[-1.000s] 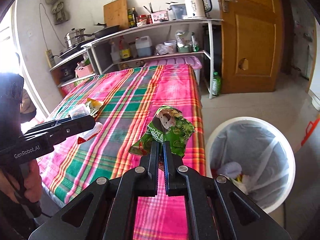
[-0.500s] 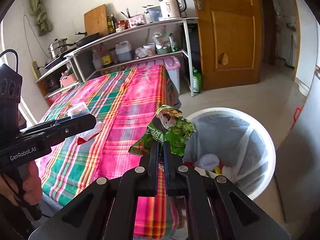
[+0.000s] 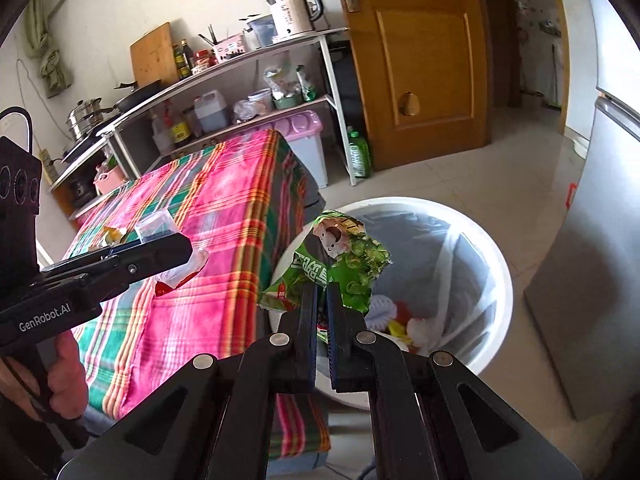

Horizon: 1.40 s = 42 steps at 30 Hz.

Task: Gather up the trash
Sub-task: 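Carry the clear cup and green bag over the white bin, then open both tools to drop the cup and bag into the bin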

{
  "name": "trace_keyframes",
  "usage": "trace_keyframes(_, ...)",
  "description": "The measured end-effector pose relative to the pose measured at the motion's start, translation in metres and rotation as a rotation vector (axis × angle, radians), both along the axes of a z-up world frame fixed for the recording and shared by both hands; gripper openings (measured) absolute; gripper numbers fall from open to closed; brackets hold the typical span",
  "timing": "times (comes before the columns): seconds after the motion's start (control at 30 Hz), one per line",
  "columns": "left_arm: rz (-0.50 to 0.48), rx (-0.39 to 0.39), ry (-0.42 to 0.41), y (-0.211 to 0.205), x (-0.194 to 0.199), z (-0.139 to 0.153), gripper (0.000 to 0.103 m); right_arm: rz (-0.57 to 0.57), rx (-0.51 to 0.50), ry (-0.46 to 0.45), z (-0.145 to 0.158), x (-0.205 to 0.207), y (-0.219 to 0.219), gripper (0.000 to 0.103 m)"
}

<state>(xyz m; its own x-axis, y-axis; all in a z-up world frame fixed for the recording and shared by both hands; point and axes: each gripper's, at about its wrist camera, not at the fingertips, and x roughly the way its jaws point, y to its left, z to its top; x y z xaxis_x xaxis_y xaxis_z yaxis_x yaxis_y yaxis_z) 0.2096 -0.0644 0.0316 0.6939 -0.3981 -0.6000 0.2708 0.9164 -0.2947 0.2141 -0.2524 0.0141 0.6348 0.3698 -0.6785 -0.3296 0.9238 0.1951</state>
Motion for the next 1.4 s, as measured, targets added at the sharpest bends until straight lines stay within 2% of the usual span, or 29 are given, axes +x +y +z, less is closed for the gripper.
trace_keyframes(0.8,-0.07,0.008,0.098,-0.051,0.038,-0.036,0.031,-0.094,0.026,0.128,-0.041,0.022,-0.039,0.007)
trace_keyframes(1.0,-0.077,0.011,0.133,-0.056,0.046,-0.045,0.031,-0.105,0.021,0.139,-0.047,0.023,-0.043,0.019)
trace_keyframes(1.03,-0.078,0.01,0.138,-0.056,0.047,-0.046,0.032,-0.108,0.021,0.138,-0.047,0.024,-0.043,0.019)
trace_keyframes(1.13,-0.073,0.01,0.15,-0.055,0.048,-0.048,0.042,-0.113,0.022,0.136,-0.047,0.024,-0.045,0.02)
trace_keyframes(1.4,-0.066,-0.007,0.135,-0.048,0.041,-0.044,0.042,-0.114,0.026,0.114,-0.037,0.019,-0.045,0.02)
